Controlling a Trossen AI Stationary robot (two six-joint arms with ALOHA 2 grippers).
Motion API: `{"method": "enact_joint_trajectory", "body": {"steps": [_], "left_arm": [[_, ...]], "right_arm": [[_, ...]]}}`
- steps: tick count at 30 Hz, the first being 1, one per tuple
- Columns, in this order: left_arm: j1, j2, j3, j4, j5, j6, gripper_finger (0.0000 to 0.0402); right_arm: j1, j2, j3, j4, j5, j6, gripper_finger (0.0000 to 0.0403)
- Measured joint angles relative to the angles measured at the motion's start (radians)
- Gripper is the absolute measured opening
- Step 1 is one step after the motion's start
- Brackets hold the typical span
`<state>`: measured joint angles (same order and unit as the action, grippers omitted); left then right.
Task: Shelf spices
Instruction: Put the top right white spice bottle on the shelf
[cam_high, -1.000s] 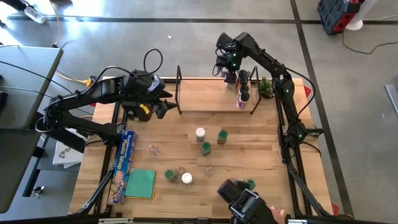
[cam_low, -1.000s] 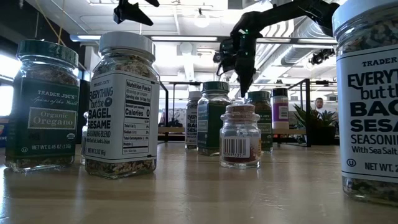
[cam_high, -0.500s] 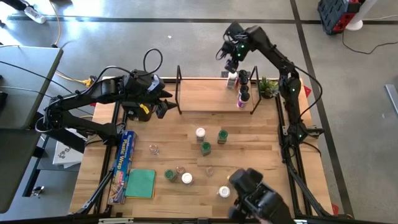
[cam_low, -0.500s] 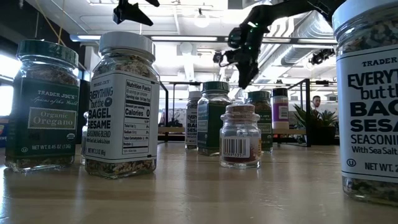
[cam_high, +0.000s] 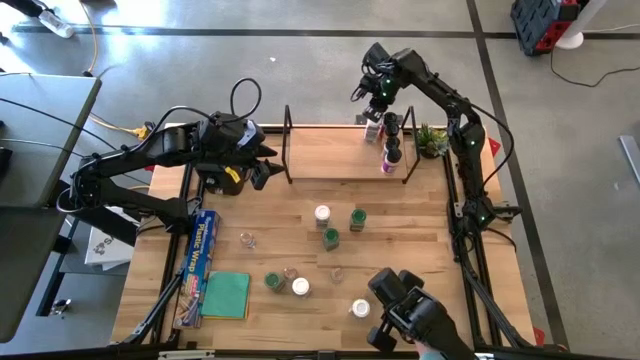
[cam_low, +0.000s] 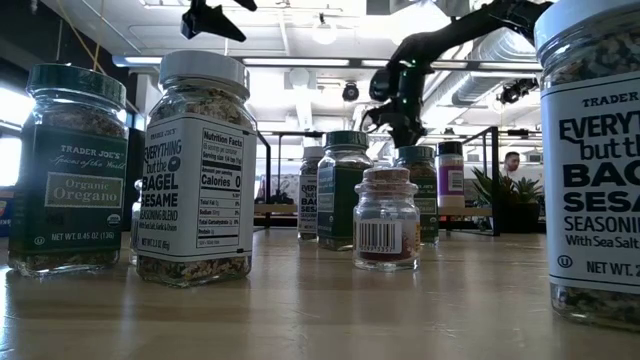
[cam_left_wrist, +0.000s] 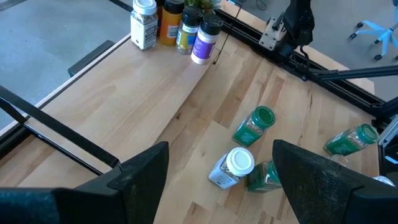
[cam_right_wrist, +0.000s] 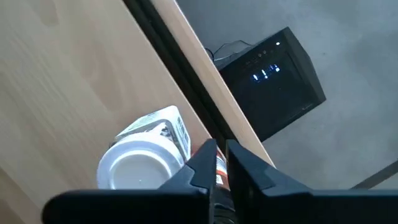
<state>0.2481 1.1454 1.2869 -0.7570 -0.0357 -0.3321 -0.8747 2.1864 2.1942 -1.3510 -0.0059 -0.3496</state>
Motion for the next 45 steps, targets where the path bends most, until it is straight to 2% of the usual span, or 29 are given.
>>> {"method": "enact_joint_trajectory", "body": {"steps": [11,24,29,35,40,45], "left_arm": [[0.000,0.000,0.000,0.000,-0.003,-0.006,0.0282],[0.000,0.000,0.000,0.000,-0.004,-0.025,0.0282],[0.000,0.000,0.000,0.000,-0.003,-0.026,0.0282],[0.000,0.000,0.000,0.000,-0.004,-0.031,0.0282],[0.000,0.000,0.000,0.000,-0.017,-0.032,0.0282],[0.000,0.000,0.000,-0.001,-0.026,-0.032,0.0282]], "right_arm": [[0.005,0.000,-0.001,0.025,-0.126,-0.084,0.0016],[0.005,0.000,-0.001,0.005,-0.135,-0.104,0.0016],[0.005,0.000,0.044,0.008,-0.135,-0.103,0.0016],[0.029,-0.029,0.164,-0.087,-0.127,-0.017,0.0016],[0.057,-0.057,0.118,-0.229,-0.113,0.115,0.0014],[0.063,-0.056,0.069,-0.176,-0.095,0.184,0.0001]]}}
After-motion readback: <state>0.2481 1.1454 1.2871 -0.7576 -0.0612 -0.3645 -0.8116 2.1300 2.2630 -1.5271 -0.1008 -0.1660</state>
